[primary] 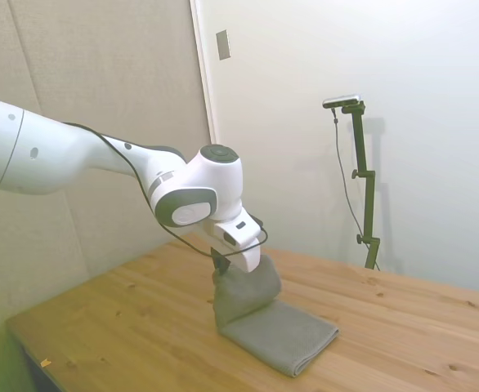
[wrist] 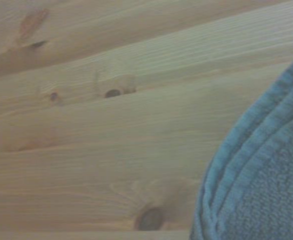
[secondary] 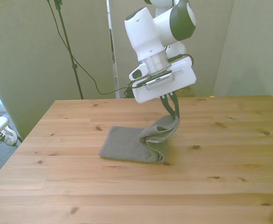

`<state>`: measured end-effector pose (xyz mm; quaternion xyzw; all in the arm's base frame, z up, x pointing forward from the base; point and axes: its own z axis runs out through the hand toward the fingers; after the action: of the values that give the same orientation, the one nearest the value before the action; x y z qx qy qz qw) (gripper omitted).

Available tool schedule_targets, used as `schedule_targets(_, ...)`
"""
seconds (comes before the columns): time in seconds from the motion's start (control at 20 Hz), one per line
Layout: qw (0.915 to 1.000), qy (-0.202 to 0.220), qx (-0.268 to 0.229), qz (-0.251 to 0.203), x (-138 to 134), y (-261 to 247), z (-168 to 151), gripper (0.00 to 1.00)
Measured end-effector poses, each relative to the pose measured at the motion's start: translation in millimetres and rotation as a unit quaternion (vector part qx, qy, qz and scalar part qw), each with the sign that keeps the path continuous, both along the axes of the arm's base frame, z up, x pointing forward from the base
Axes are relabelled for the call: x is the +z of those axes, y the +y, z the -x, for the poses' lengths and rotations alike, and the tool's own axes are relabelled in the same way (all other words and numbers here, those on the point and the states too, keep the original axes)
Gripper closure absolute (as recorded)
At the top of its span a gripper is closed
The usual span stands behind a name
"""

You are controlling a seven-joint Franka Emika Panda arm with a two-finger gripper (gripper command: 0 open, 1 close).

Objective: Unfold the towel

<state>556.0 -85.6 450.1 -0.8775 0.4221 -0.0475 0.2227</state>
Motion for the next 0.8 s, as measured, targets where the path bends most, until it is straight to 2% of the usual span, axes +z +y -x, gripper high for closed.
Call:
schedule_targets(0.1, 1.0000, -0.003, 0.008, 0.001, 1, 17, 0, 1.00)
schedule_targets(0.15, 0.9999, -0.003, 0.013, 0.002, 1, 25, -1, 0.00)
schedule_targets(0.3, 0.9996, 0.002, 0.025, 0.016, -6, 42, -2, 0.00)
schedule_targets(0.55, 0.9992, 0.021, 0.027, 0.022, -36, 47, -7, 0.00)
schedule_targets(0.8, 0.9978, 0.017, 0.060, 0.022, -36, 73, -7, 0.00)
